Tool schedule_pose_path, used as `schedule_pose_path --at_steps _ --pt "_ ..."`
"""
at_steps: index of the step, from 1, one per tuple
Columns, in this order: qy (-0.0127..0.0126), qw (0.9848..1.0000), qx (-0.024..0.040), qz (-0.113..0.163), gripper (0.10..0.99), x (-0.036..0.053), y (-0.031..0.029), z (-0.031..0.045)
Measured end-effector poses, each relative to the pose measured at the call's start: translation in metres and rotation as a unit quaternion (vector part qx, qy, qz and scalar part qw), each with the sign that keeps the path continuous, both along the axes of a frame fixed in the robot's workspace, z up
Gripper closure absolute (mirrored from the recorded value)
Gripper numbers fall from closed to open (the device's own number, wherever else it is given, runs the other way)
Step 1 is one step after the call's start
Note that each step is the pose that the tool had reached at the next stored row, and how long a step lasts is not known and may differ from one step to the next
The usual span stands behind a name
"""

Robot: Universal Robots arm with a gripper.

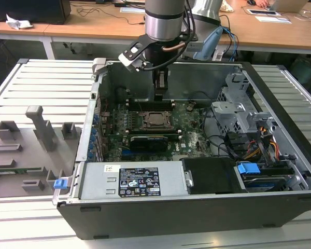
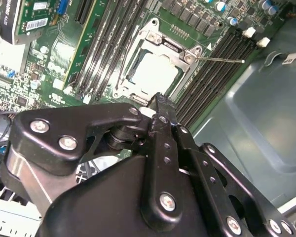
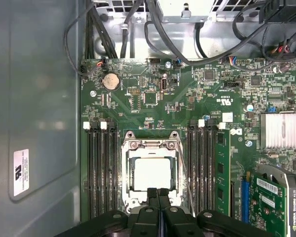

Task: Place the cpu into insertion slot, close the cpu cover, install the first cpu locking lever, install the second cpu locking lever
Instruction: 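Install the first cpu locking lever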

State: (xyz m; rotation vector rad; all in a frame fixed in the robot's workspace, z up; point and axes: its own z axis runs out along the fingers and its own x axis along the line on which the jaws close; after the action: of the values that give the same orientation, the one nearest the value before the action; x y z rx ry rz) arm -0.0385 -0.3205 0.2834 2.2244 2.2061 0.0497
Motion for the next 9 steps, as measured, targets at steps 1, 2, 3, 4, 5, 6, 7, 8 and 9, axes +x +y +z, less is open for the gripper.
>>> schedule_pose_path --at_steps 1,2,3,4,5,6,7,8,9 --pt "0.0 1.0 -0.0001 0.008 0.98 -0.0001 0.0 0.0001" --pt "0.0 0.9999 -0.0001 0.013 0.98 -0.0001 0.0 0.0" --pt "0.0 0.9998 -0.0001 0.019 0.98 -0.0001 0.0 0.0" --pt "0.0 0.9997 -0.0001 0.023 0.98 -0.0001 0.0 0.0" --pt "0.0 0.9996 -0.0001 0.027 0.98 0.0 0.0 0.0" --pt "0.0 0.9995 -0.0001 0.03 0.98 -0.0001 0.0 0.0" --pt "0.0 0.9995 -0.0001 0.032 0.98 -0.0001 0.0 0.0" --pt "0.0001 0.9994 -0.0001 0.035 0.98 -0.0001 0.0 0.0" --pt "0.0001 0.9993 -0.0001 0.038 0.98 -0.0001 0.0 -0.0001"
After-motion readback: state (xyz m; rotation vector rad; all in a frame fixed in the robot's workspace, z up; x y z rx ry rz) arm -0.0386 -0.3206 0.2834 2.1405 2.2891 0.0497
